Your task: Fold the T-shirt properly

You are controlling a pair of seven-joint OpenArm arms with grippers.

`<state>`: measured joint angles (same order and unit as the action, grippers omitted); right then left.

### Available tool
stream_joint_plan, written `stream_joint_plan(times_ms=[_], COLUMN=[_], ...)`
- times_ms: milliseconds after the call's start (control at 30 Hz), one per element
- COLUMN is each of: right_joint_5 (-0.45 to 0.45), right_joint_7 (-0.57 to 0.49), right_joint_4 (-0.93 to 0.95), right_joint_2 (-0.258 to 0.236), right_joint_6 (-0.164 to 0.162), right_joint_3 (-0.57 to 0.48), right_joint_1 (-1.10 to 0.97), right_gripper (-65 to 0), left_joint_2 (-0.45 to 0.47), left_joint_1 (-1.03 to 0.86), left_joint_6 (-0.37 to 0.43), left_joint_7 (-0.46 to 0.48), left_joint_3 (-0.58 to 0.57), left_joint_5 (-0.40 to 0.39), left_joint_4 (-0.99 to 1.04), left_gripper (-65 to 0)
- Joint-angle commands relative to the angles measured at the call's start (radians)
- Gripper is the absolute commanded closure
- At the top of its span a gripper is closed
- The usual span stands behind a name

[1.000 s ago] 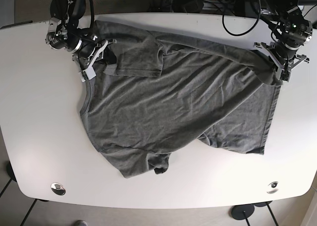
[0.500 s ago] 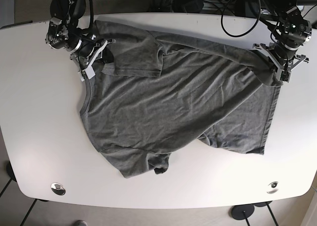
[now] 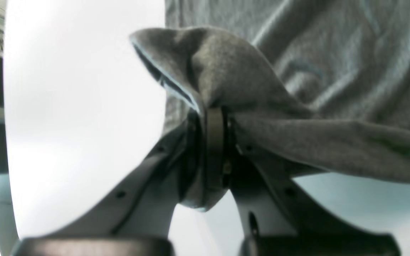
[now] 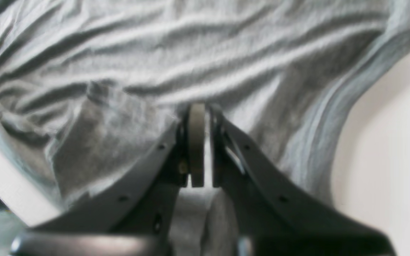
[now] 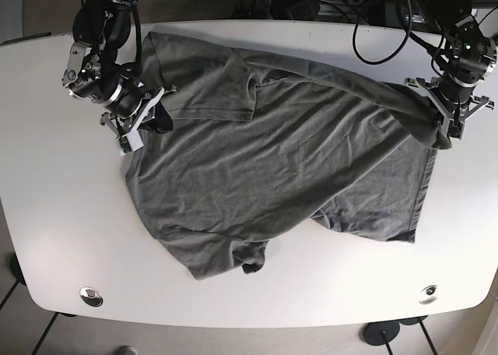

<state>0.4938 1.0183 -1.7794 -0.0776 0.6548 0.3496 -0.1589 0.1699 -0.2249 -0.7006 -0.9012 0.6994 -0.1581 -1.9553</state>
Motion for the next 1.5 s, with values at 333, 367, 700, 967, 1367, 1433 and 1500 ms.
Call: stream_joint_plan(times_ms=[333, 367, 700, 967, 1367, 1433, 1500], right_joint_5=[0.024, 0.024, 0.024, 0.016, 0.013, 0.013, 0.015], right_joint_7=[-0.025, -0.025, -0.039, -0.056, -0.054, -0.052, -0.052], right_joint_4=[-0.017, -0.017, 0.06, 0.068, -0.132, -0.175, -0.191], right_joint_2=[-0.006, -0.006, 0.029, 0.029, 0.023, 0.022, 0.009], right_joint_6=[0.004, 0.006, 0.013, 0.007, 0.001, 0.001, 0.001], right_joint_3=[0.099, 0.098, -0.054, -0.053, -0.051, -0.05, -0.05], right_joint_1=[-0.069, -0.069, -0.083, -0.071, -0.133, -0.14, -0.133], right_gripper=[-45.8, -45.8, -45.8, -0.5, -1.4, -1.4, -1.4], left_joint_2=[0.009, 0.009, 0.007, 0.007, 0.003, 0.001, 0.0], left_joint_1=[-0.001, -0.003, -0.001, -0.005, 0.0, 0.002, 0.023], left_joint_6=[0.002, 0.002, 0.002, 0.002, 0.002, 0.002, 0.002], left_joint_7=[0.011, 0.011, 0.011, 0.011, 0.011, 0.011, 0.011], left_joint_3=[-0.042, -0.043, -0.042, -0.04, -0.034, -0.016, -0.004], left_joint_5=[-0.007, -0.007, -0.007, -0.007, -0.014, -0.016, -0.016], left_joint_4=[-0.011, -0.011, -0.011, 0.027, 0.021, 0.021, 0.021], left_gripper=[0.0, 0.0, 0.0, 0.0, 0.0, 0.0, 0.0])
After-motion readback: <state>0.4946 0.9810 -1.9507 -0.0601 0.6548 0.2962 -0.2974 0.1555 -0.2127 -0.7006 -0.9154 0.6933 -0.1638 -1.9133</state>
